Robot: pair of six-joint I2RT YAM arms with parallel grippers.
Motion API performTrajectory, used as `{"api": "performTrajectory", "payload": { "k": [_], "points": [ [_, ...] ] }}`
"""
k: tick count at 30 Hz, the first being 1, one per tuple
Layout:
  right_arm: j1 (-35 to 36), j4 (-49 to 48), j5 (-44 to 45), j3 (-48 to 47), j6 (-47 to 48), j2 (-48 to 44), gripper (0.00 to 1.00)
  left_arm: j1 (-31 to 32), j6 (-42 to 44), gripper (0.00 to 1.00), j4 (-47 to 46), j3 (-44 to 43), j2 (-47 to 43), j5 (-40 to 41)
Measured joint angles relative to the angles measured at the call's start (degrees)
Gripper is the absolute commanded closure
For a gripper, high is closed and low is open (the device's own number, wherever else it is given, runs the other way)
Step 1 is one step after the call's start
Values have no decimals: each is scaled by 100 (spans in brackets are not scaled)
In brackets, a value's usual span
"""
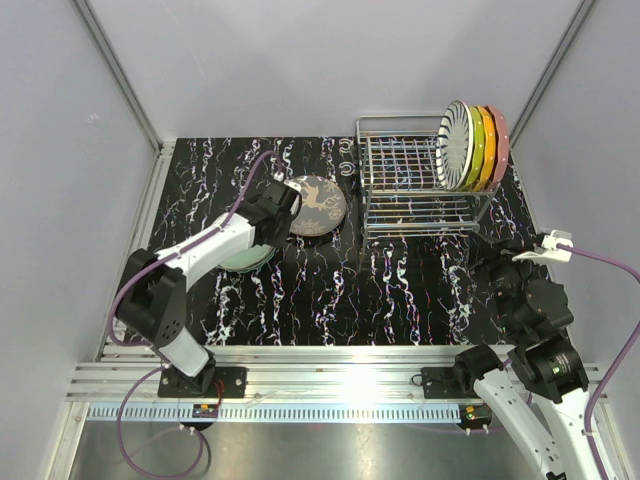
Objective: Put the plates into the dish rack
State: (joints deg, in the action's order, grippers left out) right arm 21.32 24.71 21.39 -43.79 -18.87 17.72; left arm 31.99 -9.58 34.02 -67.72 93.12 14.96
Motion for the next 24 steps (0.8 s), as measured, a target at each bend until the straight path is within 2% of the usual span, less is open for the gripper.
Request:
{"api": "performTrajectory", "payload": {
  "k": [6,12,24],
  "points": [
    [0,-107,-452,31,7,76,59,-35,-160,100,-122,166,-984,236],
    [0,-345,-1248,33,-20,557,52,-297,-356,100,-361,424,-1987,337],
    [46,-1314,-3158,31,-179,1515,48,-975,-850,100,-435,643,-2518,173]
  ]
}}
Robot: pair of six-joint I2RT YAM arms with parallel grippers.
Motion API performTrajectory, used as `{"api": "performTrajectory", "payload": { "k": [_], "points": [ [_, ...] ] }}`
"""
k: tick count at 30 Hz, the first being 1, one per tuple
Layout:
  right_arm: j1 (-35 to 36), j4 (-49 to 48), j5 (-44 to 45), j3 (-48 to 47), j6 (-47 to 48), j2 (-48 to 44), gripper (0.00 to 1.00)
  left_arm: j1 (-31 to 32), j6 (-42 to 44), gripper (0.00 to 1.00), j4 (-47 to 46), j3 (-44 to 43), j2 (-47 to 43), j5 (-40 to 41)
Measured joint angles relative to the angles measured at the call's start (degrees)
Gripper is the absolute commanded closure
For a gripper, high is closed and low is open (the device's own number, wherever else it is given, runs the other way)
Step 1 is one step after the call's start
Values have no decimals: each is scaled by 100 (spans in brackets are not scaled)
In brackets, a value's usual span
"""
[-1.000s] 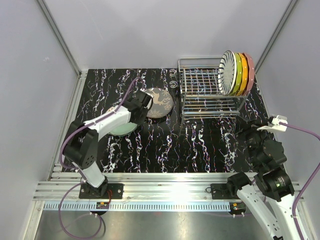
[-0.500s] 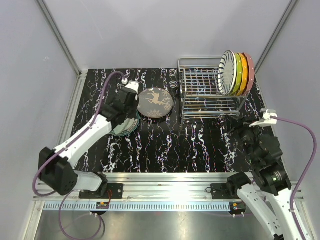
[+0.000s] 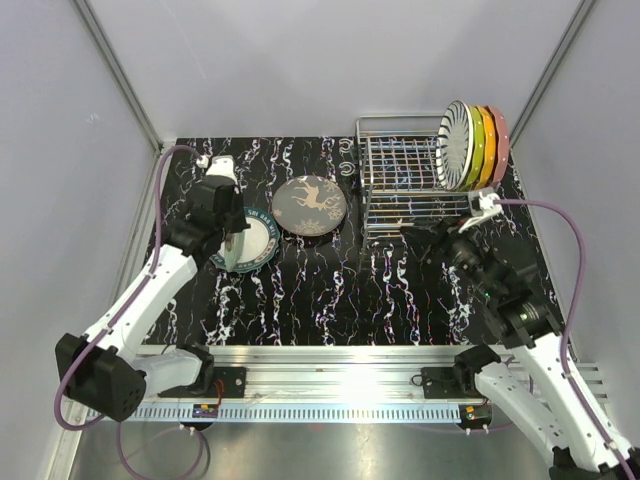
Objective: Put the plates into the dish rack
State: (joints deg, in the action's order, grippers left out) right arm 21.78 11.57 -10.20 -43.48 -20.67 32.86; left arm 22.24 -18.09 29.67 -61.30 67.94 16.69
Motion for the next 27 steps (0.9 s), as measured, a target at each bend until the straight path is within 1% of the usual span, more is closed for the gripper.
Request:
{"api": "performTrajectory", "payload": {
  "k": [2,4,8,10,13,14,17,21,24,27],
  "points": [
    [179,-160,-140,-26,-11,275,47,-52,-68,100,-57,96,-125,-55],
    [588,-293,-103,-92,33,636,46,-85,-129,100,-90,164,-229,-101],
    [1996,-592,490,-343,249,1591,45,-120,-192,100,-105,188,-315,-131],
    [2555,-914,726,-459,319,2221,43,-127,-212,100,-107,190,-341,-146],
    [3202,-1366,1145,-577,435,3082,39,-131,-264,100,-149,256,-420,-144],
    [3427,-1513,1355,-658,487,3410,36,-131,-289,100,-173,302,-476,-140],
    [4037,-1982,1993,-1014,643,4389,31,-131,-358,100,-254,435,-651,-118],
    [4483,-2636,2577,-1537,745,5480,29,-138,-474,100,-323,562,-826,-83],
    [4577,-3165,2796,-1834,739,6070,28,-142,-575,100,-328,568,-896,-37],
    [4601,-3652,2907,-1998,717,6474,27,-146,-649,100,-330,577,-973,-22]
  ]
}}
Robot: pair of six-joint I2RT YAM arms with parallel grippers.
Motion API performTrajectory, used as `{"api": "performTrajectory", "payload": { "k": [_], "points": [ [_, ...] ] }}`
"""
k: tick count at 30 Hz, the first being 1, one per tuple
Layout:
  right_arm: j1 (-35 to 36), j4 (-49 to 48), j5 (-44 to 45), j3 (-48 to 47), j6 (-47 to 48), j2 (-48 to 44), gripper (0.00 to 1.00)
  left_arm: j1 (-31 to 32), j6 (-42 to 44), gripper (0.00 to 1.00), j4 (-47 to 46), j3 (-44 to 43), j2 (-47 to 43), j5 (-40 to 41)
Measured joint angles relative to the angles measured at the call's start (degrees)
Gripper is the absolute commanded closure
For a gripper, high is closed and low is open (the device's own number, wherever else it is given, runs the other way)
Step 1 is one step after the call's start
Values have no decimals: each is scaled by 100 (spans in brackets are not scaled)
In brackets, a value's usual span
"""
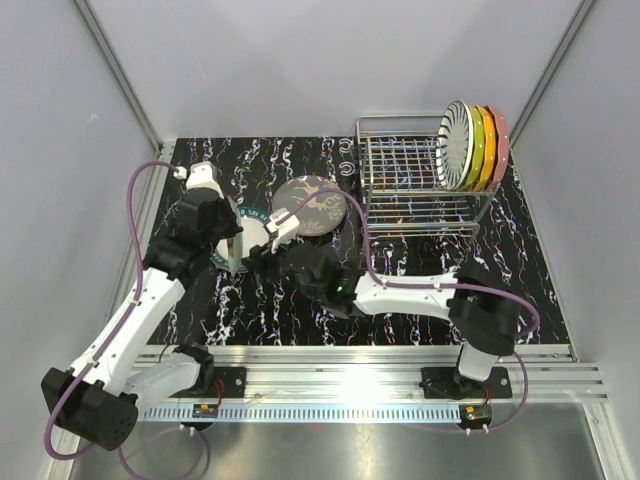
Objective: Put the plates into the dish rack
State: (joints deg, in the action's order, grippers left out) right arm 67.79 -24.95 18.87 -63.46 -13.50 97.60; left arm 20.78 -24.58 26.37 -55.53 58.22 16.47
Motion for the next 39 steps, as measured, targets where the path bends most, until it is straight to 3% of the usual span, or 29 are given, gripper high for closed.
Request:
{"api": "performTrajectory", "payload": {
  "k": [17,28,37,39],
  "points": [
    [208,-1126,767,-669,-203,1469,27,0,-87,100,-33,35,-273,-24],
    [280,-1401,1519,-782,79,1663,40,-7,-118,100,-208,42,-343,-170],
    [313,-1482,2074,-1032,608,1853,57,-7,-256,100,-269,42,-326,-219],
    [315,-1504,2186,-1049,717,1873,64,-7,-282,100,-299,42,-297,-262]
  ]
}}
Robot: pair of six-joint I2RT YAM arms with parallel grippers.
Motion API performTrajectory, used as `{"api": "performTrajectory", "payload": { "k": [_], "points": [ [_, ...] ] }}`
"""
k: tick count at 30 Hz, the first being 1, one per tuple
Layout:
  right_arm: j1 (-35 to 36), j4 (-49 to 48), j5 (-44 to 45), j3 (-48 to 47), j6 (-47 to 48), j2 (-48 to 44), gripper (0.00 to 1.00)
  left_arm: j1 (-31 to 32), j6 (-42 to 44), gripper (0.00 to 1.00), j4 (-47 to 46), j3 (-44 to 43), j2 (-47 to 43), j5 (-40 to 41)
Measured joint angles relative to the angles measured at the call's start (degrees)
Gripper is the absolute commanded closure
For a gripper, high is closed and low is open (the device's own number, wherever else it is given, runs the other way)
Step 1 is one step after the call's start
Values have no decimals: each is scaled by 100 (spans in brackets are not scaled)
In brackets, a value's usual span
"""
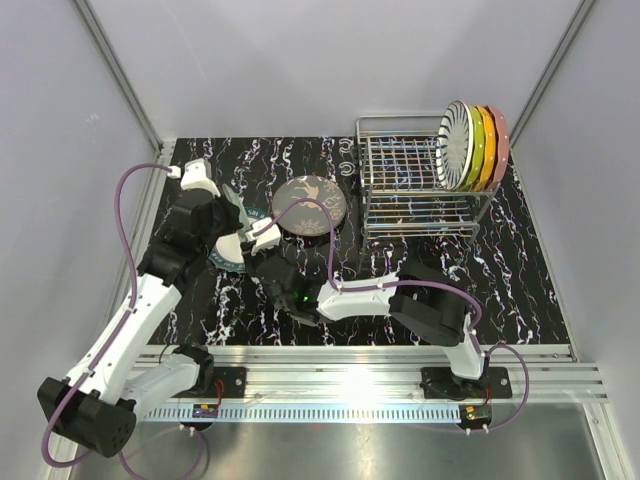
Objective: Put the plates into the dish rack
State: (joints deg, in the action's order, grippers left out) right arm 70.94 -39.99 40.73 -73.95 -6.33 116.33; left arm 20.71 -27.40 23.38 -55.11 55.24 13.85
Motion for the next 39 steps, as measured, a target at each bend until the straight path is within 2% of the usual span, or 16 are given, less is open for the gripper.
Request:
{"api": "performTrajectory", "payload": {
  "k": [4,13,18,23,33,39],
  "points": [
    [11,-31,216,0,155,7,76,0,-39,100,-57,0,81,-20],
    [-2,-24,804,22,409,68,92,-31,9,98,-37,-92,302,-164],
    [-63,-33,1073,39,468,74,98,-26,144,81,-42,-184,302,-245],
    [-83,-46,1200,59,531,72,100,-26,262,49,-37,-192,302,-289],
    [-116,-42,1211,267,852,-188,100,-26,363,28,-39,-192,240,-234],
    [-352,378,1106,601,960,-986,100,-26,361,23,-39,-192,127,-177]
  ]
}}
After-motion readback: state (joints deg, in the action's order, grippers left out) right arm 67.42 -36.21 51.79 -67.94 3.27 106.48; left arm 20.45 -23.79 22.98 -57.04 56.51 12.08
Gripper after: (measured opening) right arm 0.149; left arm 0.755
